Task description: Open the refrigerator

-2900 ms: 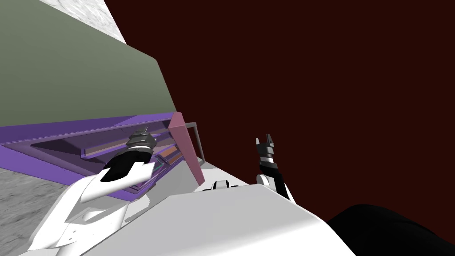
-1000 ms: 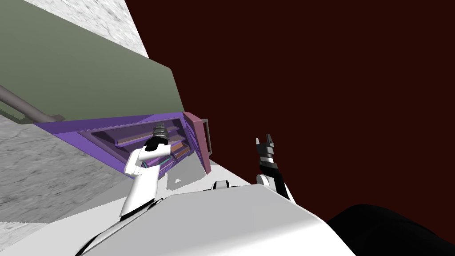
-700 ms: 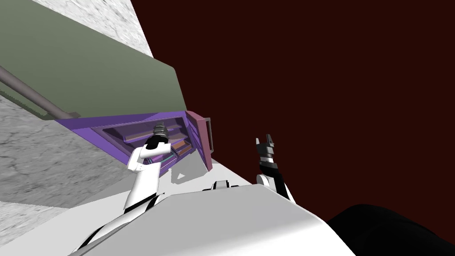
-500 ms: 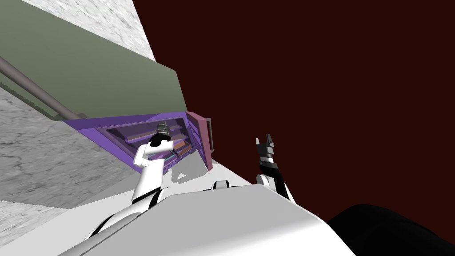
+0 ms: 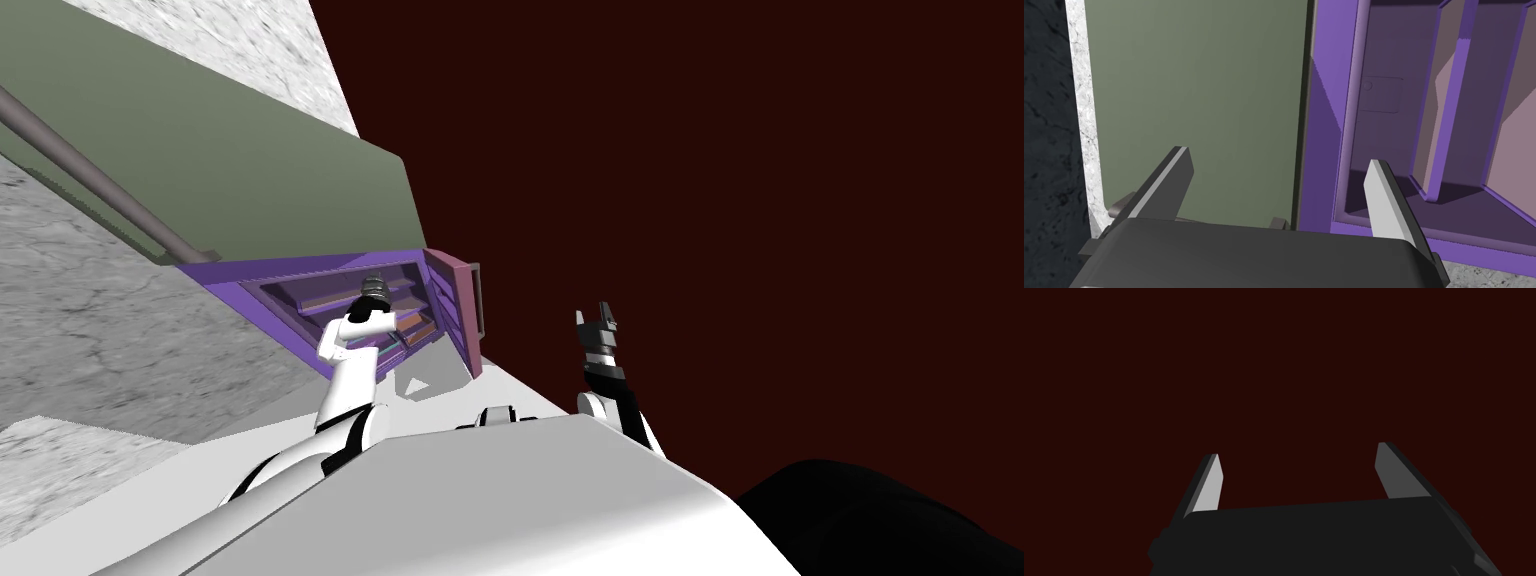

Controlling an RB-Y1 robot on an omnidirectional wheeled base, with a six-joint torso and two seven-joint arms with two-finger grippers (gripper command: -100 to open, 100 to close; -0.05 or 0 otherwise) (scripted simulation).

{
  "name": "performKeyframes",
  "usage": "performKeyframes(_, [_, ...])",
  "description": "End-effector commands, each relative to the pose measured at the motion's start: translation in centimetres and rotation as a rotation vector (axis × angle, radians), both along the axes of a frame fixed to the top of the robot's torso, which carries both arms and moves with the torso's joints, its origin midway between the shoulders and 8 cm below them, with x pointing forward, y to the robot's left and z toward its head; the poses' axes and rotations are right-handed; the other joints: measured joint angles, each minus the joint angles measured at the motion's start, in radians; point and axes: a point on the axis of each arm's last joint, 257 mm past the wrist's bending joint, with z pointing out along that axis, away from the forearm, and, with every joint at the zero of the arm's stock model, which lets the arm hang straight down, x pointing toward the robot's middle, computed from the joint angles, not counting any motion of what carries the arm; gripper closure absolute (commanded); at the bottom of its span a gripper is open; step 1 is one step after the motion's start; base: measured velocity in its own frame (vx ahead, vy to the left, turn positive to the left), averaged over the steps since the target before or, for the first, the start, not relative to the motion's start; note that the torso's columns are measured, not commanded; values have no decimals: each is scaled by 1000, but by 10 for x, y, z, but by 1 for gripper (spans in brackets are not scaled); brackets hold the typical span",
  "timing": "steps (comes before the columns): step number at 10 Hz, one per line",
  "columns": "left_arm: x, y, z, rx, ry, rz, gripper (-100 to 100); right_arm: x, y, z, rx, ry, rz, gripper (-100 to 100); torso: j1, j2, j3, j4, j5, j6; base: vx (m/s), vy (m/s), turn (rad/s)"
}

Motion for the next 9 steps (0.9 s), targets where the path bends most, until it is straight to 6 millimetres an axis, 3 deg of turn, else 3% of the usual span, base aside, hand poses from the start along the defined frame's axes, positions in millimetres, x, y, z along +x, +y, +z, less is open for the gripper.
performKeyframes(1, [22, -10, 14, -9, -26, -27, -100, 0, 0, 0, 0, 0, 0, 0, 1, -4, -3, -1, 0, 0, -26, -4, -18])
performKeyframes(4, [33, -8, -26, -47, 47, -31, -100, 0, 0, 0, 0, 0, 0, 0, 2, -8, -5, -3, 1, 0, 6, -1, 2])
performKeyframes(5, [40, -4, 1, -4, 2, -25, -100, 0, 0, 0, 0, 0, 0, 0, 2, -6, -4, -2, 1, 0, -72, -19, 214])
performKeyframes(7, [59, -19, 16, -13, -24, -55, -100, 0, 0, 0, 0, 0, 0, 0, 0, 1, 0, 0, 0, 0, -88, -24, 47])
performKeyframes(8, [66, -25, 16, -25, -19, -66, -100, 0, 0, 0, 0, 0, 0, 0, 0, -3, -2, -1, 0, 0, -24, -7, -26])
performKeyframes(9, [71, -25, -3, -41, 14, -69, -100, 0, 0, 0, 0, 0, 0, 0, 2, -8, -5, -3, 1, 0, 0, 0, 0])
